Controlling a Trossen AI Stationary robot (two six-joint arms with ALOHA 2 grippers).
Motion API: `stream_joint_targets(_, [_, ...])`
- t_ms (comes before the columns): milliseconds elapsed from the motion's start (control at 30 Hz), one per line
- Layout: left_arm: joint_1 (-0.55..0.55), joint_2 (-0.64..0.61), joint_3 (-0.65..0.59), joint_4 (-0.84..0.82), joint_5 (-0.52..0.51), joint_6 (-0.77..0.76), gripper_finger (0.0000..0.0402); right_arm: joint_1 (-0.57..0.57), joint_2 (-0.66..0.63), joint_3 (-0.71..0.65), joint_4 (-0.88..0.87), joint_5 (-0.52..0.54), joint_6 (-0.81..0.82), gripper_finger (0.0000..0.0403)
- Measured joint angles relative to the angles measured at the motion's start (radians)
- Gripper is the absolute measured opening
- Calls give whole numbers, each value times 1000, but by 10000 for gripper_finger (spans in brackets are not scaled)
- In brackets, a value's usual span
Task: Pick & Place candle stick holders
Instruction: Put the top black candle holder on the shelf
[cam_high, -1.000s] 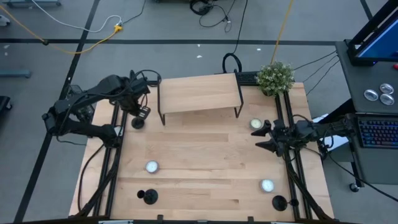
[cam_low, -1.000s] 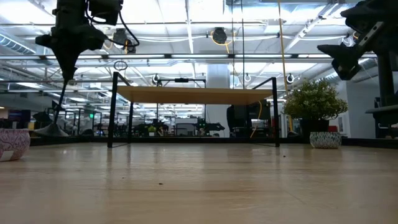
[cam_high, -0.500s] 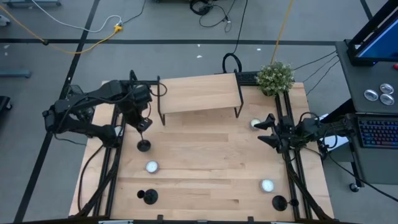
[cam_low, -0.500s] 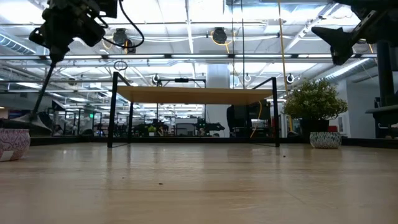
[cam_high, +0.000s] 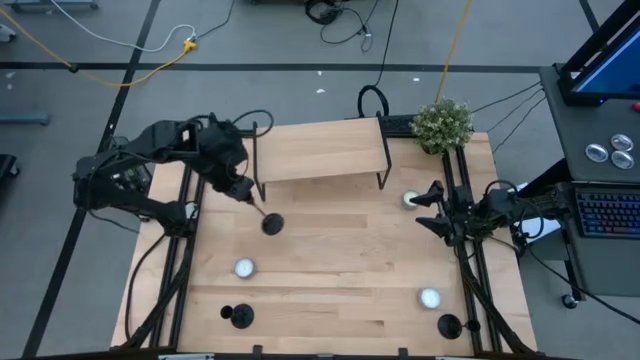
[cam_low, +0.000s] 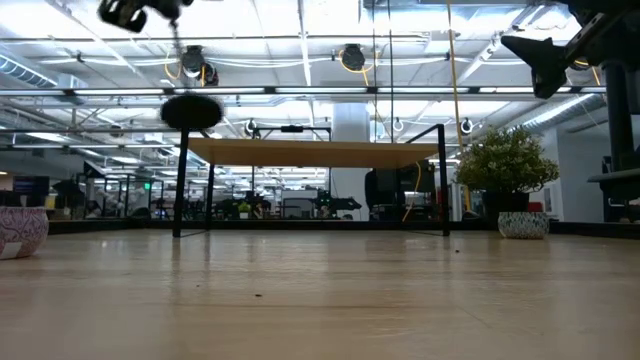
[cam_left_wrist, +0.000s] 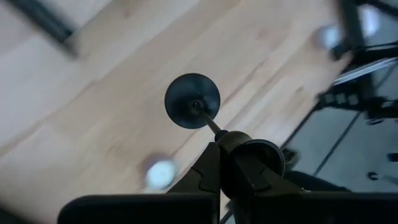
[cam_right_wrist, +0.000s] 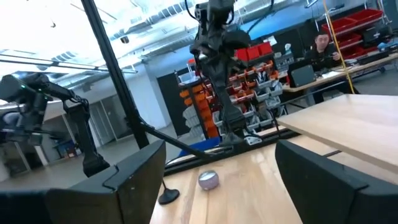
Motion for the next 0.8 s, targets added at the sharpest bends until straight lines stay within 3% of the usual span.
stream_joint_targets(167, [-61,95,95,48,-28,7,8,0,7,0,97,18,-38,293])
stream_joint_targets(333, [-96,228,216,51,-22,59,8,-1,62,0,206,232,11,293])
stream_joint_targets(467, [-99,329,326,44,18,102,8,0,148,0,242,311,55,293])
stream_joint_targets(667, [-96,455,485,-4,40,115,8,0,356,3,397,310,132,293])
stream_joint_targets(800, [-96,516,567,-41,40,115,8,0,504,72,403,310,135,293])
